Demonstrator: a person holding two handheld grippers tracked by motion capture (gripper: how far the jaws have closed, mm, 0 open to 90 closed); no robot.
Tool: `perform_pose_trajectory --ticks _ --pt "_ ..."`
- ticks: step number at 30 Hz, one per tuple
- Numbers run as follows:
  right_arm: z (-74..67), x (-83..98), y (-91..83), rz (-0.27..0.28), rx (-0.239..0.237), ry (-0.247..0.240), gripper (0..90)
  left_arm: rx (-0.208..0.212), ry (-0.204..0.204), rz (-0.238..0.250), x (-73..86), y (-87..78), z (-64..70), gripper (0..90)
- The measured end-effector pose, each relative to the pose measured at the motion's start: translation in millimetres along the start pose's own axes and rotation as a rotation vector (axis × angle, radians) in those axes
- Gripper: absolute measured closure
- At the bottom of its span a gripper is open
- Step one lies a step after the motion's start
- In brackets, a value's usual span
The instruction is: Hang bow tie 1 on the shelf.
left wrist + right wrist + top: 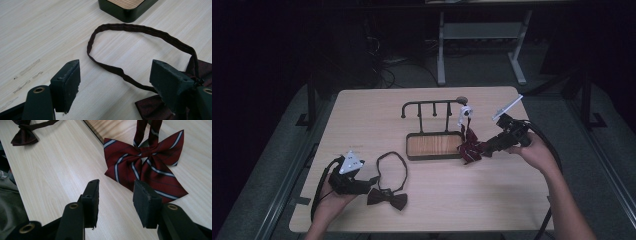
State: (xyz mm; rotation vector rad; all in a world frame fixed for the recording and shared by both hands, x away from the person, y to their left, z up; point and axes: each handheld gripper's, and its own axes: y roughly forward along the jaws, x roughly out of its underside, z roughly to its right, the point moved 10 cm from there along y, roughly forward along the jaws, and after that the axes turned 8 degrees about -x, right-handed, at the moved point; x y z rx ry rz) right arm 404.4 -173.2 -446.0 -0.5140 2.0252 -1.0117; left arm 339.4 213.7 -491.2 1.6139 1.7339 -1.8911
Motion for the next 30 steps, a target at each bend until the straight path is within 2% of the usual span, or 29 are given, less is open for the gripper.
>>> perform_pose_trajectory --ticks 24,25,27,28,30 --pt "-4.1 24.1 10.6 0.010 -0.011 0.006 52.1 0.001 -0.002 -0.007 0.7 1.0 0.7 25.1" --pt "-4.4 24.8 10.3 0.014 -0.008 0.002 52.1 0.001 -0.012 -0.002 0.0 1.6 1.5 25.1" --pt "-5.3 25.4 9.9 0.020 -0.011 0.004 52.1 0.002 -0.009 -0.005 0.2 1.5 1.5 25.1" --pt "-6.1 27.1 10.0 0.028 -0.010 -0.002 51.8 0.002 0.005 -0.011 0.7 1.3 0.5 25.1" --pt "-6.7 28.9 10.8 0.033 -0.007 0.001 51.3 0.002 0.002 -0.011 0.7 1.7 0.8 25.1"
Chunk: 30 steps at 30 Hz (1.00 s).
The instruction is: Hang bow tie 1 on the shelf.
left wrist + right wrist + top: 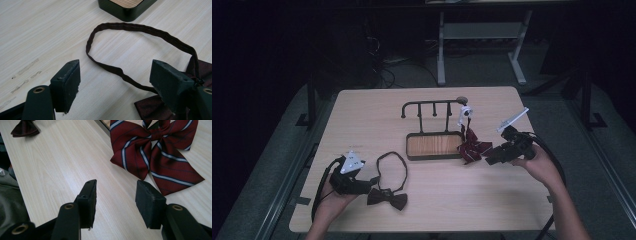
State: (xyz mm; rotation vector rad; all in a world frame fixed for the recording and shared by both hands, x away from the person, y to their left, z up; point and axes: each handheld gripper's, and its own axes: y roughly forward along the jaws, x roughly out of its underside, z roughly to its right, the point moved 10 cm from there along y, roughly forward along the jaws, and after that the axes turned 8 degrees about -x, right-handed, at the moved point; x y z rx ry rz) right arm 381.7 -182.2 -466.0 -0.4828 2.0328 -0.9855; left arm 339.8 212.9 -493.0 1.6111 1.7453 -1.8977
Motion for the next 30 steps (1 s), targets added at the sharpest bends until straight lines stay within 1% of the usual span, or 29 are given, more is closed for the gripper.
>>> perform_pose_trajectory --ticks 5,7,11,16,20,24,26,27,29,30 --pt "-1.6 5.1 3.3 -0.002 -0.004 0.003 50.4 0.000 -0.001 -0.001 0.2 0.3 -0.6 25.1" --pt "-2.8 7.2 4.6 0.008 -0.001 0.001 49.7 0.002 -0.001 -0.002 -0.1 0.4 -1.1 25.1" --pt "-4.5 10.7 6.5 0.009 -0.001 0.000 48.7 0.006 -0.002 -0.003 -0.4 1.4 -0.5 25.1" --pt "-5.0 16.8 9.8 -0.001 0.016 0.006 47.8 0.009 -0.011 -0.001 -1.7 1.8 0.3 25.2" --pt "-7.9 20.0 12.2 0.011 0.010 0.000 47.6 0.012 -0.014 0.002 -2.8 1.7 -0.7 25.2" --pt "-9.3 25.3 14.5 0.010 0.017 0.002 47.2 0.015 -0.022 0.001 -4.1 2.0 -0.7 25.2" --pt "-10.6 27.4 15.3 0.020 0.015 -0.002 46.8 0.013 -0.013 -0.004 -4.2 1.9 -1.1 25.2" --pt "-11.4 28.1 15.4 0.024 0.014 0.004 46.8 0.013 -0.016 -0.002 -5.6 2.3 -0.8 25.2" --pt "-12.2 29.9 16.4 0.030 0.017 -0.002 46.4 0.016 -0.013 -0.007 -6.7 2.6 -1.1 25.2" --pt "-13.5 31.0 16.9 0.029 0.014 0.006 45.9 0.016 -0.013 -0.007 -6.7 2.6 -1.1 25.2"
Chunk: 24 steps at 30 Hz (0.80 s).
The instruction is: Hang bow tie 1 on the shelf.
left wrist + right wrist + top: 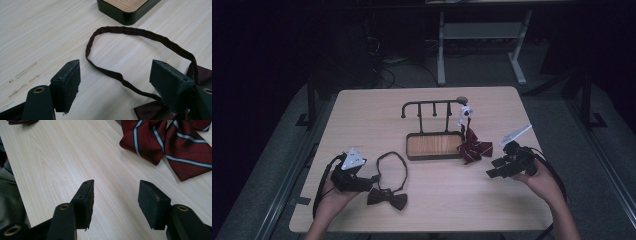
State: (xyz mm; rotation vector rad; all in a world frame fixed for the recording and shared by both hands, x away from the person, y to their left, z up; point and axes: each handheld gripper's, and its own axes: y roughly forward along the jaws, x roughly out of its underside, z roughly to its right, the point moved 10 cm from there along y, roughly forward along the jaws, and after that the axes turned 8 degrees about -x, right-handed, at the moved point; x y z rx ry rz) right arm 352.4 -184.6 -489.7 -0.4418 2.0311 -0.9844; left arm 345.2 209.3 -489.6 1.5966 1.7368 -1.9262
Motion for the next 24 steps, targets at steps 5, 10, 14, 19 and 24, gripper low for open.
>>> perform_pose_trajectory --ticks 5,10,14,19,24 --pt "0.4 5.1 3.1 -0.007 0.007 0.003 44.6 0.006 0.009 -0.010 -5.0 2.5 -0.2 25.5" --pt "1.2 8.8 5.3 -0.009 0.010 0.009 43.5 0.005 0.009 -0.027 -8.3 6.6 -0.6 25.7" --pt "1.0 10.8 6.4 -0.003 0.019 0.012 41.7 0.006 0.016 -0.051 -7.3 10.9 -1.4 26.2" --pt "1.7 13.5 8.7 -0.012 0.028 0.020 41.0 0.011 0.006 -0.075 -8.0 14.1 -5.3 31.5" --pt "1.9 15.8 9.7 -0.012 0.035 0.017 40.7 -0.009 0.011 -0.080 -11.6 18.0 -10.5 33.0"
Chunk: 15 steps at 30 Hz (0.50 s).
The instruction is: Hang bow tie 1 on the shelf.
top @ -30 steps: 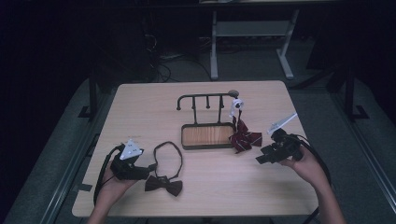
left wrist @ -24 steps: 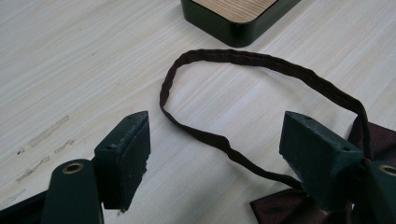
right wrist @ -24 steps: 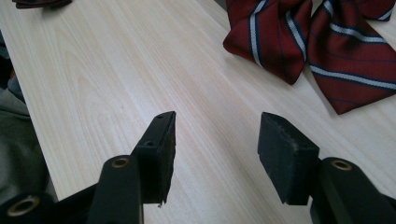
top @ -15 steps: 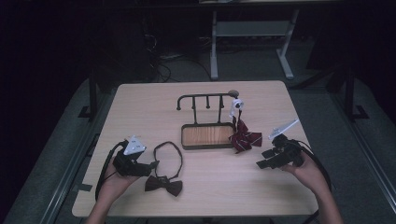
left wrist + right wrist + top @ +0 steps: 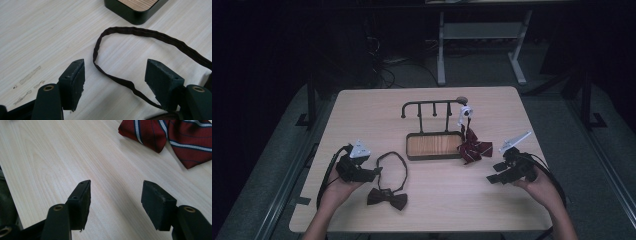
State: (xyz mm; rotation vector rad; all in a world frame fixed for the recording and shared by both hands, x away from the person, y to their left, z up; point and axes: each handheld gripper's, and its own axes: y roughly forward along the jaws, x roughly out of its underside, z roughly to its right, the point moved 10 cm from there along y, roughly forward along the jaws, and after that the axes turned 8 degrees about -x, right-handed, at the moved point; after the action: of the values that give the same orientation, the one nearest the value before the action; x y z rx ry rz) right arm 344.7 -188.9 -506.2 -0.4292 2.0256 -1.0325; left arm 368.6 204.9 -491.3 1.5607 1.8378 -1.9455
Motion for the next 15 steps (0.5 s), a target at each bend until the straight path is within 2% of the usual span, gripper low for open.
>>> perform_pose_trajectory --ticks 4,15 --pt "-1.5 0.0 -3.1 0.014 -0.005 0.013 40.5 0.000 0.003 -0.023 -2.1 5.3 -3.1 34.1" --pt "-3.3 -0.9 -4.6 0.021 -0.005 0.001 40.2 0.008 -0.008 -0.088 -5.8 20.8 -9.3 40.8"
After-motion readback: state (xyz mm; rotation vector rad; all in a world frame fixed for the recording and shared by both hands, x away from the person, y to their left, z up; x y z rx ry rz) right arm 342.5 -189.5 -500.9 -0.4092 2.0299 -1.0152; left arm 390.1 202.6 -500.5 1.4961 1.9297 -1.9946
